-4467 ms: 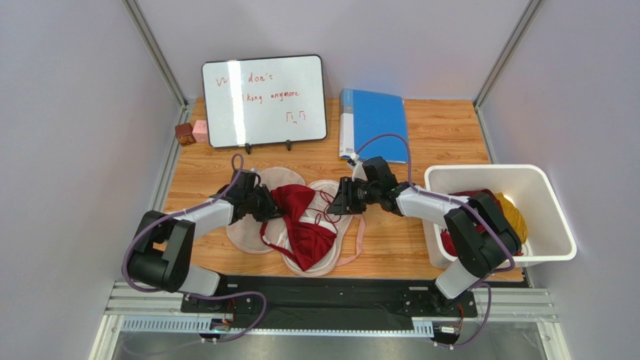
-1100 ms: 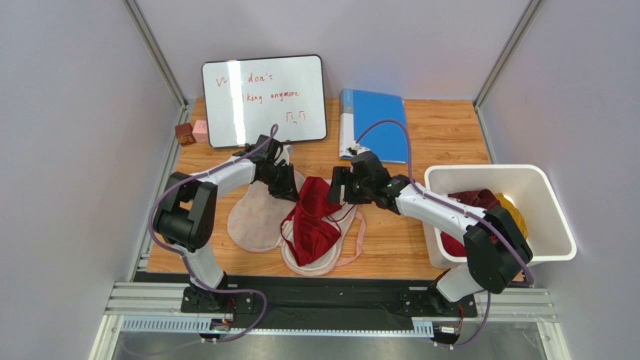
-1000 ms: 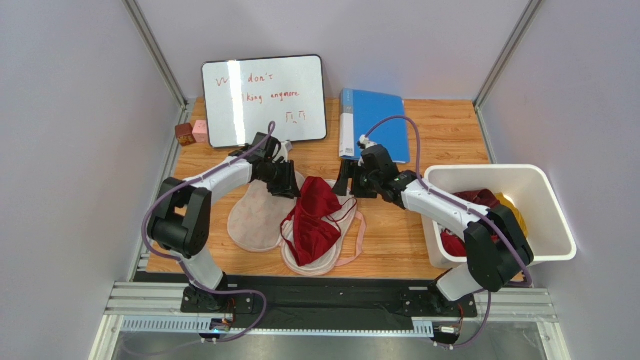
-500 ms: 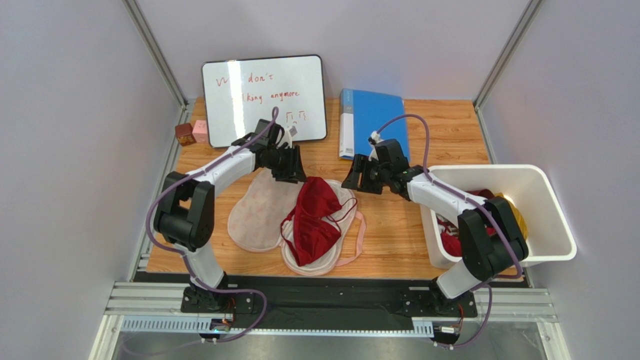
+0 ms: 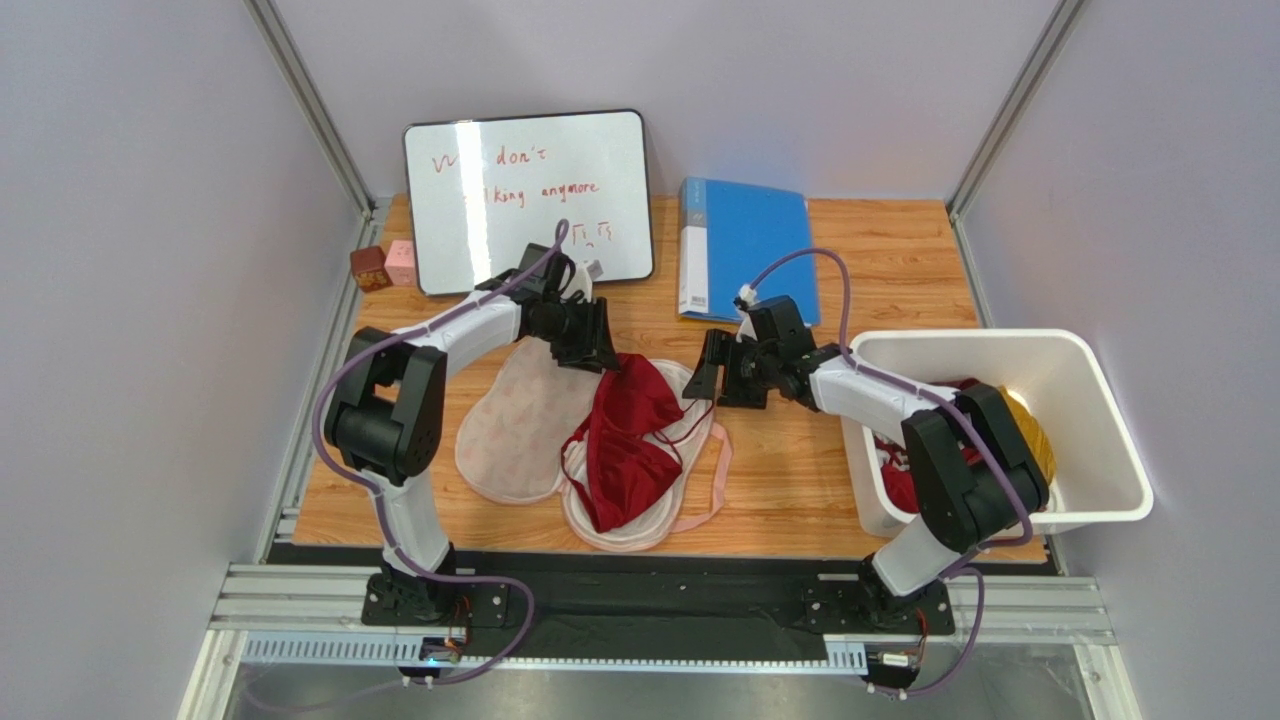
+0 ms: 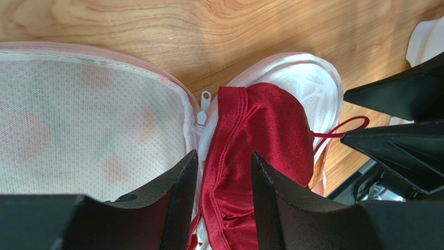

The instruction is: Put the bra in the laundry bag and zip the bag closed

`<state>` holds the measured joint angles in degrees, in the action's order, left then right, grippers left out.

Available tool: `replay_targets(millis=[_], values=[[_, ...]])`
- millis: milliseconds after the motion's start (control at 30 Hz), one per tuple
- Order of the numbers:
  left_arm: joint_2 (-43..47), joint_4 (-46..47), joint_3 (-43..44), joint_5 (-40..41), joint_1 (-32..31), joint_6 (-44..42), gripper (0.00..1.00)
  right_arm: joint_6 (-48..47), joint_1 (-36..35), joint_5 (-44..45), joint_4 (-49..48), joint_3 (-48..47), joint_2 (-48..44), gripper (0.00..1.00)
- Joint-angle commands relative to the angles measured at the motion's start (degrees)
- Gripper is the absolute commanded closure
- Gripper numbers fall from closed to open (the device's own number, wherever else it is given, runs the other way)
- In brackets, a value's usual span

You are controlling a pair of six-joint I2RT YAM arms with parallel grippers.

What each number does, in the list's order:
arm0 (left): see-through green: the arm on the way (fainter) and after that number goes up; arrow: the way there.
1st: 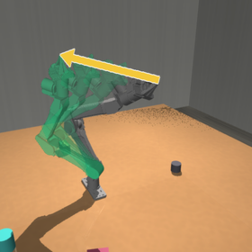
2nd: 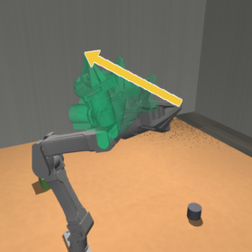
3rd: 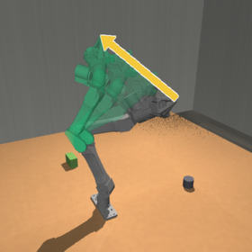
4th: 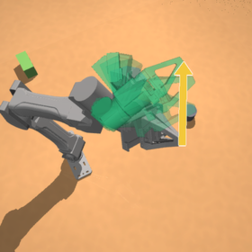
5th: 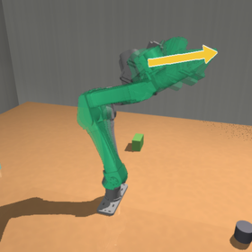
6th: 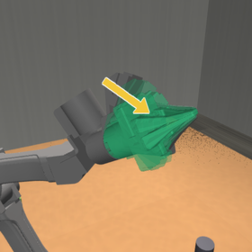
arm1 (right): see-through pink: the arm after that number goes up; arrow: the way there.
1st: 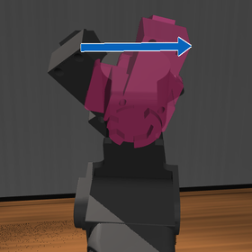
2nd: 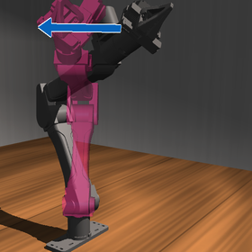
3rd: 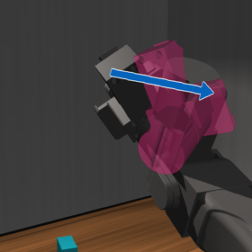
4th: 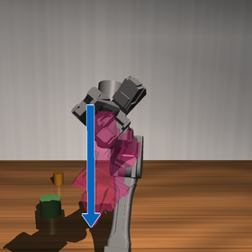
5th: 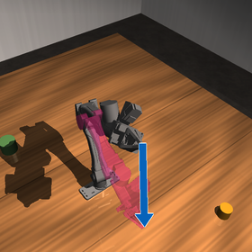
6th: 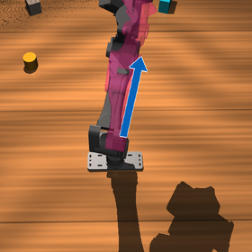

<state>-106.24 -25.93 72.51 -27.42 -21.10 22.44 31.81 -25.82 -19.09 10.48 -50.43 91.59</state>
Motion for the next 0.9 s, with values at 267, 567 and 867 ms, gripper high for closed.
replay_targets(millis=[267,567,867], values=[[3.5,3.7,-2.5,-1.9,-0.2,1.3,0.84,-7.8,-16.3,14.0,11.1,-5.0,-12.9,0.2],[19.0,2.4,-5.9,-3.1,-1.5,6.6,1.0,4.6,-16.8,18.3,10.2,-10.6,-13.5,0.18],[22.1,3.1,-6.5,1.0,-6.6,9.2,1.0,14.9,-15.9,26.1,30.0,-36.6,-0.9,0.22]])
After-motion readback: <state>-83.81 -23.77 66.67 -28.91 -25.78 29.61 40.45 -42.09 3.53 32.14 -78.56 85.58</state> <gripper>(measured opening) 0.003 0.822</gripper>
